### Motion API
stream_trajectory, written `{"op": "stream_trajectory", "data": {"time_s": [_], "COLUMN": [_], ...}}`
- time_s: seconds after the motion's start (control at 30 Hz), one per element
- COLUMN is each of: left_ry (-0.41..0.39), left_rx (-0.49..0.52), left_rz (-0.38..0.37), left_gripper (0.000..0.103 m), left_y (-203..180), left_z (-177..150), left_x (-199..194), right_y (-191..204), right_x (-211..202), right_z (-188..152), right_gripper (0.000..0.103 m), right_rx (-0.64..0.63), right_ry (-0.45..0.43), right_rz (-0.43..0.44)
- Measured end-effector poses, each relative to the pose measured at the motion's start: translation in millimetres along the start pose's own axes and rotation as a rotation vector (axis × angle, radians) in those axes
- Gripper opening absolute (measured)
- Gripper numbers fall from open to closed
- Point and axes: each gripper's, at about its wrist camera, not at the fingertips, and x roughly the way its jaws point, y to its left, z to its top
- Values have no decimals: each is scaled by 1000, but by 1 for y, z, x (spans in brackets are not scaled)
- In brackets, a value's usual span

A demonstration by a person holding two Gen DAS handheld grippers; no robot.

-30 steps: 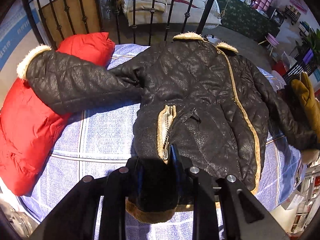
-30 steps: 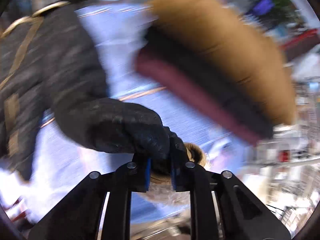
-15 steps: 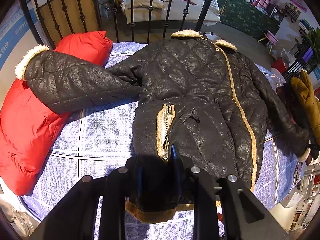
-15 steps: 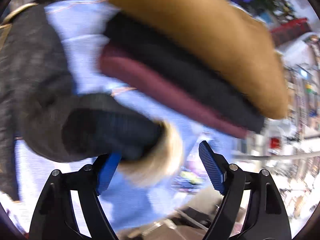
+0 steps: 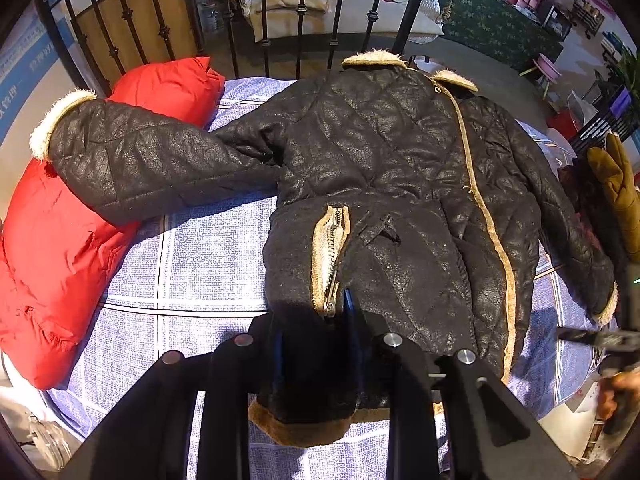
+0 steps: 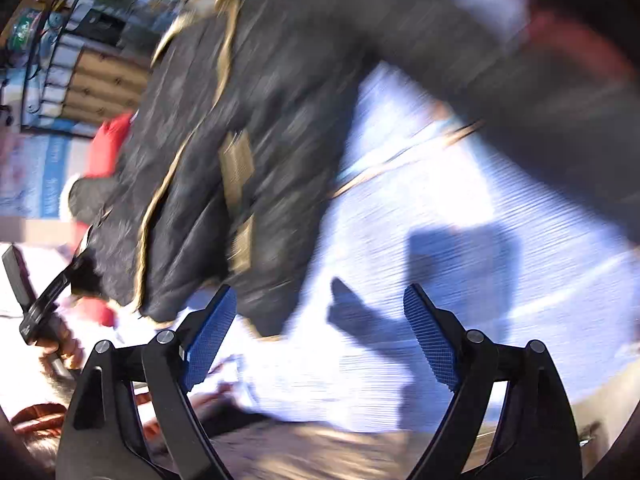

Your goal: Fold large clothes

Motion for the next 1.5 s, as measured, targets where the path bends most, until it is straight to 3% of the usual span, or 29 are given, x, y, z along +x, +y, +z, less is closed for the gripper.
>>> {"op": "stream_trajectory", "data": {"time_s": [0.07,0.13,0.2,0.23,0.27,0.37,0.47,0.57,0.63,0.7,0.77,0.9,1.0,1.03,1.07,1.1,1.2,1.23,1.3,1.37,1.43,1.5], "left_ry": [4,6,7,10,13,25,29,81,130,159,186,248,239,234,241,255,291,279,248,220,229,225], "left_rx": [7,6,1,-2,-5,8,54,104,149,212,252,161,215,233,245,249,212,191,175,155,126,83], "left_rz": [7,8,5,4,0,-12,-30,-103,-134,-118,-69,-38,-16,-9,5,34,64,54,87,114,165,214], "left_gripper": [26,26,26,26,26,26,23,21,21,21,21,19,19,19,21,30,42,46,74,78,79,79], "left_y": [-2,-2,-2,-2,-1,-2,-5,-7,-14,-24,-29,-13,-14,-15,-17,-18,-11,-6,7,26,45,65], "left_z": [-1,-2,-4,-5,-7,-15,-33,-64,-88,-109,-127,-145,-153,-155,-156,-156,-153,-151,-149,-150,-150,-143], "left_x": [1,1,2,2,3,0,-9,-15,-14,-10,3,30,27,28,33,40,53,46,30,11,1,-3], "right_y": [5,6,6,6,2,-4,-20,-67,-91,-106,-109,-110,-113,-122,-120,-125,-147,-150,-154,-175,-209,-244], "right_x": [37,64,61,56,44,-1,-77,-137,-164,-178,-150,-67,-45,-45,-34,-28,-34,-49,-85,-134,-178,-195], "right_z": [-3,-7,-7,-7,-7,-9,-19,-20,-22,-35,-53,-81,-83,-81,-73,-66,-50,-46,-42,-40,-31,-25], "right_gripper": [85,83,78,41,22,14,13,11,11,11,11,11,11,11,12,14,31,37,49,72,73,73], "right_rx": [-23,-6,-40,-59,-51,-89,-183,-183,-159,-156,-152,-125,-79,-73,-70,-49,68,92,83,96,182,263], "right_ry": [54,126,96,91,100,58,16,-4,-10,7,44,149,179,170,167,168,158,134,36,-97,-230,-288], "right_rz": [-43,2,3,16,50,108,42,-41,-47,-74,-80,-113,-110,-154,-188,-197,-205,-195,-202,-245,-262,-333]}}
